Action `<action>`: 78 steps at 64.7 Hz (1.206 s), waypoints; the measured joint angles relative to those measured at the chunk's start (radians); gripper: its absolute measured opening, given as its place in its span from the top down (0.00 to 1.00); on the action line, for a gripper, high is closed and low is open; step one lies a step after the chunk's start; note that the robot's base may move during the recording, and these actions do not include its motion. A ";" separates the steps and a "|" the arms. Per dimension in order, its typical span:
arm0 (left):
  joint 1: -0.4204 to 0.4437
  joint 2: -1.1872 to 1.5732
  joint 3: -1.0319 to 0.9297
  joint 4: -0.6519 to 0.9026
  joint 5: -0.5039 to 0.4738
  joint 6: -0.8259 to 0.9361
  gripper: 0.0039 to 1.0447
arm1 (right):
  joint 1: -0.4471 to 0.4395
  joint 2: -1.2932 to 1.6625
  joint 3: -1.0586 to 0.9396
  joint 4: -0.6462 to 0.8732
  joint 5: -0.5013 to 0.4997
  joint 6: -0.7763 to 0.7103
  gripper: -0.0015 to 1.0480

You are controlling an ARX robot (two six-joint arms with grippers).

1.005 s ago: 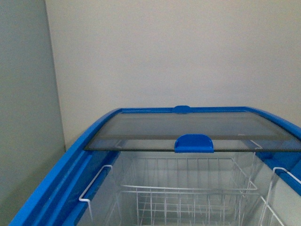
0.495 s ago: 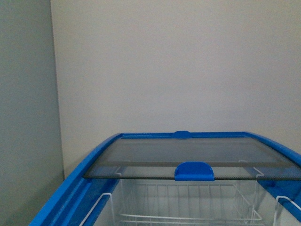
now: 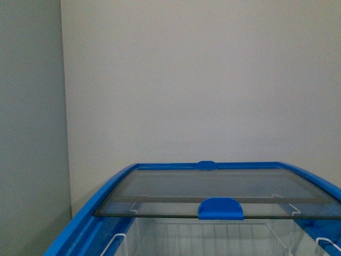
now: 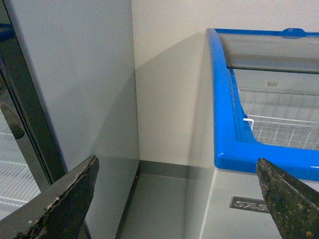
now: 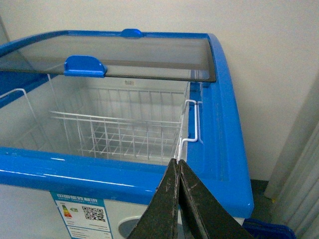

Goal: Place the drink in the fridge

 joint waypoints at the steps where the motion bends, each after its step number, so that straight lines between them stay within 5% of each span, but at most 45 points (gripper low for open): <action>1: 0.000 0.000 0.000 0.000 0.000 0.000 0.08 | 0.000 -0.001 -0.001 0.001 0.000 0.000 0.97; 37: 0.000 0.000 0.000 0.000 0.000 0.000 0.08 | 0.000 -0.053 -0.049 0.008 0.000 0.000 0.97; 71: 0.000 0.000 0.000 0.000 0.000 0.000 0.08 | 0.000 -0.053 -0.049 0.008 0.000 0.000 0.08; 78: 0.000 0.000 0.000 0.000 0.000 0.000 0.08 | 0.000 -0.053 -0.049 0.008 0.000 0.000 0.07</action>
